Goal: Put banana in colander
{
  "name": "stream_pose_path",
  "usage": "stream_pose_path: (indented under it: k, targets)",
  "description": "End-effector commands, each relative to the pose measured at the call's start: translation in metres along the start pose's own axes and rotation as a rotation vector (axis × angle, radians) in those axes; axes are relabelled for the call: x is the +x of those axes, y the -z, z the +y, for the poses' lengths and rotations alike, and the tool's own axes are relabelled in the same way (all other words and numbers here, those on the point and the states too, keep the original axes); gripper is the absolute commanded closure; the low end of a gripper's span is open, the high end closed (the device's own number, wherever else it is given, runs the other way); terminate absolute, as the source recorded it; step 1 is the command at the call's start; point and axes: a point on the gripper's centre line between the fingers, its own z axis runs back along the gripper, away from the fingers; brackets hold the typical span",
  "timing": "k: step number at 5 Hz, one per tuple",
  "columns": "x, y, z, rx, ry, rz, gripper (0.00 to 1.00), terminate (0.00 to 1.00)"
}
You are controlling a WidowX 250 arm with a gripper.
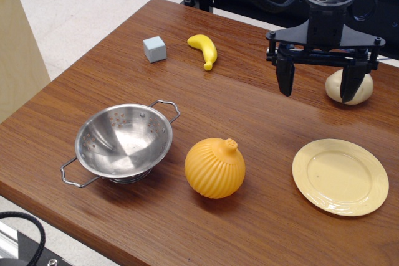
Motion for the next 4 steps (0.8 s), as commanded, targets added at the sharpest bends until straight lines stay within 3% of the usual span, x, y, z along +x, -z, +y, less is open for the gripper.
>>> stream_pose_path:
  k: [1,2,3,4]
  targets:
    - [0.0,0.0,0.0,0.0,0.0,0.0,0.0,0.0]
    - [0.033,-0.008,0.02,-0.001,-0.087,-0.049,0.0,0.0]
    - [0.061,-0.006,0.049,0.056,-0.17,-0.135,0.0,0.0]
    - [0.091,-0.006,0.075,0.07,-0.255,-0.178,0.0,0.0]
